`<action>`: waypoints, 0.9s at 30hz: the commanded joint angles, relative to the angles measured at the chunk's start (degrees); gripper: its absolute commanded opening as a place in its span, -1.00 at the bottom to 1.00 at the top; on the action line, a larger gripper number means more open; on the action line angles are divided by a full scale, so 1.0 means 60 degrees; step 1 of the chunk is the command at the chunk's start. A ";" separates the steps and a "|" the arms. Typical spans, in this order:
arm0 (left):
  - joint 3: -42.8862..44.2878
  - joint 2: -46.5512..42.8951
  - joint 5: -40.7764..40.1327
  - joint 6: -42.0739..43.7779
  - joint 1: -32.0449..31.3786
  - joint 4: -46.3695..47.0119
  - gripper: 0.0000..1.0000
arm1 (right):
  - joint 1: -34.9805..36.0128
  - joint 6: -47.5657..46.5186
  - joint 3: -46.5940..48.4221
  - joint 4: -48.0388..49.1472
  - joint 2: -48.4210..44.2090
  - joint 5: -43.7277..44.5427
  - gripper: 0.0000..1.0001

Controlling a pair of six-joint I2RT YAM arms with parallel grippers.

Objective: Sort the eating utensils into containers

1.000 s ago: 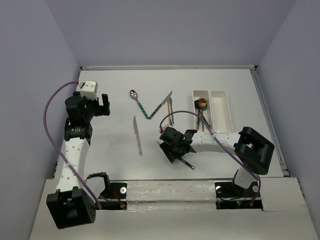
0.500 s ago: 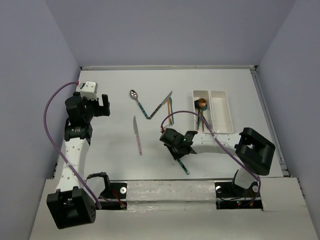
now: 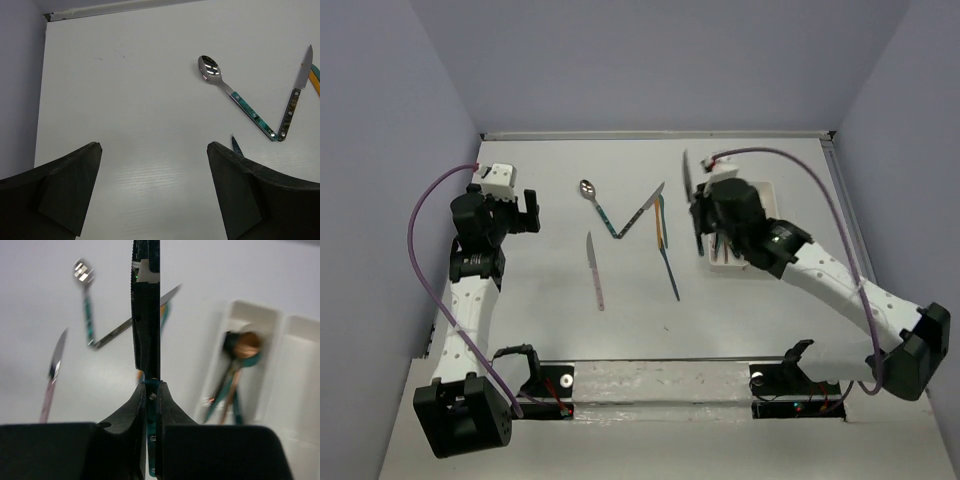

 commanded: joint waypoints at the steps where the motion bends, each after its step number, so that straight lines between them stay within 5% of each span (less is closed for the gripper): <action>1: -0.0318 0.0174 -0.0093 0.0385 0.0065 0.0672 0.98 | -0.3343 -0.1007 -0.0170 0.0704 -0.0462 0.1474 -1.00; 6: -0.0450 0.0526 -0.0122 0.0502 0.0079 0.0863 0.98 | -0.5813 -0.1242 -0.0800 0.1098 -0.0155 -0.0032 -1.00; 23: -0.0641 0.0483 0.0068 0.0619 0.0079 0.0893 0.98 | -0.6240 -0.1770 -0.0494 0.1204 0.3448 -0.0402 -1.00; 27: -0.0641 0.0424 0.0126 0.0620 0.0079 0.0878 0.98 | -0.6240 -0.1623 -0.0011 0.0646 0.3626 -0.0547 -0.23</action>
